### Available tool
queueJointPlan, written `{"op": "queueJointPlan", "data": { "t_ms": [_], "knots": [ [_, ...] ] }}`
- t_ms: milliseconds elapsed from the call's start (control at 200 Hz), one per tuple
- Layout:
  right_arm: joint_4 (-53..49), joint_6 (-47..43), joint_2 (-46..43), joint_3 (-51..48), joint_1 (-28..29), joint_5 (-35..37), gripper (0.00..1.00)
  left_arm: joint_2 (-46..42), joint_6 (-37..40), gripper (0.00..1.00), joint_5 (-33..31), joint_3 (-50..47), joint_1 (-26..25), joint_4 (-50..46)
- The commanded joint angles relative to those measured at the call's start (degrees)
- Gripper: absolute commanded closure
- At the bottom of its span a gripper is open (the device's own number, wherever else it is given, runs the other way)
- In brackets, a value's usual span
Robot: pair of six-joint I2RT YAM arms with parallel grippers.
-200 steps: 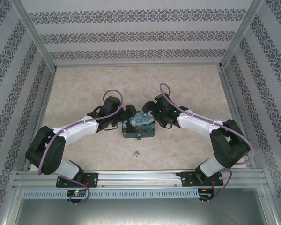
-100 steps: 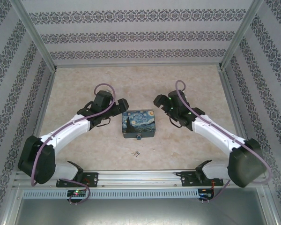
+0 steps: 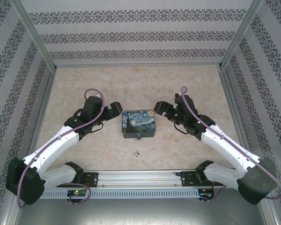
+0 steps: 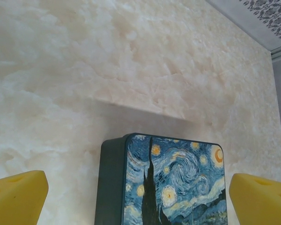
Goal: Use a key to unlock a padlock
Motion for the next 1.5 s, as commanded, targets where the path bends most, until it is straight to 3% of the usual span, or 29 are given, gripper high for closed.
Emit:
{"op": "queueJointPlan", "data": {
  "t_ms": [0, 300, 530, 839, 1494],
  "knots": [
    [-4.7, -1.8, -1.2, -2.8, 5.4, 2.2, 0.16, -3.0, -2.2, 0.01, 0.1, -1.6, 0.5, -3.6],
    [-6.0, -9.4, 9.9, -2.6, 24.4, 9.5, 0.26, -4.4, -1.4, 0.01, 4.5, 0.4, 1.3, -8.1],
    [-9.4, -15.0, 23.6, 5.4, 31.2, 10.0, 0.32, -2.6, 1.2, 0.01, 7.1, 3.8, 4.3, -11.7],
    [-12.7, -20.3, 30.0, 8.9, 32.7, 7.4, 0.35, -3.1, 1.6, 0.01, 7.8, 4.2, 7.7, -13.0],
    [-10.9, -24.0, 33.0, 7.4, 33.5, 2.4, 0.36, -2.9, -1.1, 0.01, 6.2, 0.7, 8.3, -9.9]
  ]
}}
